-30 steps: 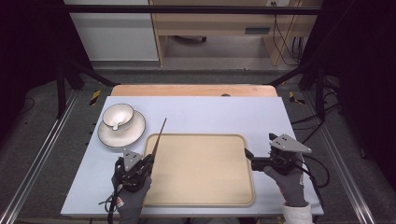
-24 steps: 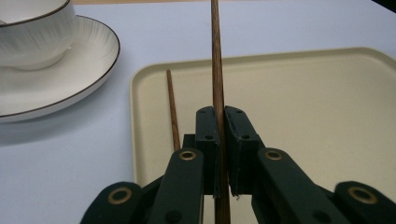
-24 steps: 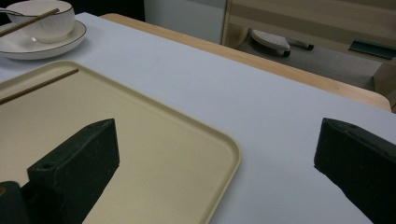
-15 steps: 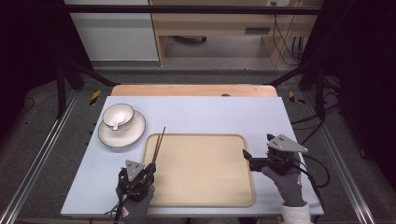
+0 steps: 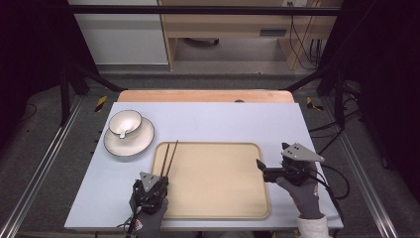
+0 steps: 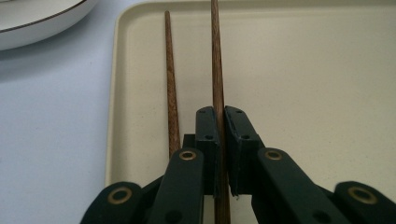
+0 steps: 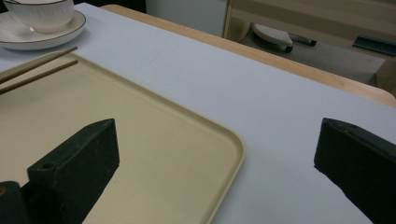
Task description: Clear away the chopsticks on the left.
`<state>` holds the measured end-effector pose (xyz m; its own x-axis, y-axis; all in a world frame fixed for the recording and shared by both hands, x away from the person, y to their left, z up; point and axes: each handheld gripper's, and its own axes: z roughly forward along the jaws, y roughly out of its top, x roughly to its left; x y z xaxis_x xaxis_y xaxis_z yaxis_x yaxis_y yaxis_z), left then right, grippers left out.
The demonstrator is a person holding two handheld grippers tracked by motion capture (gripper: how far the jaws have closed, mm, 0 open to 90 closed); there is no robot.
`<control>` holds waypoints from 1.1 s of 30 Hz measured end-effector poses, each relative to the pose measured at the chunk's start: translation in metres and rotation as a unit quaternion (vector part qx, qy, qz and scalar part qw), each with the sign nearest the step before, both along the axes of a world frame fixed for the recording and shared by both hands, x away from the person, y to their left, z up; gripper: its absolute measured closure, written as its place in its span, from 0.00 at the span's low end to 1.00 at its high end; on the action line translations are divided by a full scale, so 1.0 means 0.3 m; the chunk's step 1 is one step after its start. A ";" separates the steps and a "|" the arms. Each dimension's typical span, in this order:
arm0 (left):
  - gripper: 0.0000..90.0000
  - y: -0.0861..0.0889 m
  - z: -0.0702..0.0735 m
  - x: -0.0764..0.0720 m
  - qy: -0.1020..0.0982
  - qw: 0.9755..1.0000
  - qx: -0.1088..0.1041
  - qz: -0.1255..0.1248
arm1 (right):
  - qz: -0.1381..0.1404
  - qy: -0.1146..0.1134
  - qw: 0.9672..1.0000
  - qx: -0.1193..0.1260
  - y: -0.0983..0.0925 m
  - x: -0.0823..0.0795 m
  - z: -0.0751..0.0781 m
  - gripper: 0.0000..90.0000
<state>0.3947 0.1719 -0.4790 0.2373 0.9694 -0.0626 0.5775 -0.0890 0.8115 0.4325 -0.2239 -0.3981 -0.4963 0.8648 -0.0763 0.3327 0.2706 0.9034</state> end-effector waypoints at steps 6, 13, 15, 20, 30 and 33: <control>0.94 -0.006 -0.002 0.013 0.018 1.000 0.011 0.001 | 0.001 0.001 1.000 -0.002 0.001 0.000 -0.001 0.00; 0.93 -0.010 -0.004 0.021 0.033 0.999 0.021 -0.001 | 0.002 0.002 1.000 -0.003 0.002 0.001 -0.003 0.00; 0.93 -0.012 -0.004 0.022 0.035 0.999 0.022 -0.002 | 0.002 0.002 1.000 -0.004 0.003 0.001 -0.003 0.00; 0.92 -0.017 -0.003 0.023 0.038 0.999 0.031 -0.005 | 0.002 0.001 1.000 -0.002 0.002 0.000 -0.002 0.00; 0.87 0.001 0.042 0.021 0.013 1.000 0.018 -0.020 | 0.000 -0.002 1.000 0.002 -0.005 -0.002 0.004 0.00; 0.83 0.009 0.076 0.021 0.001 0.999 0.006 -0.036 | 0.000 -0.003 1.000 0.003 -0.008 -0.004 0.007 0.00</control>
<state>0.4010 0.1745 -0.4561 0.3060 0.9506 -0.0517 0.5704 -0.1396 0.8094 0.4312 -0.2262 -0.3960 -0.4954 0.8656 -0.0736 0.3272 0.2644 0.9072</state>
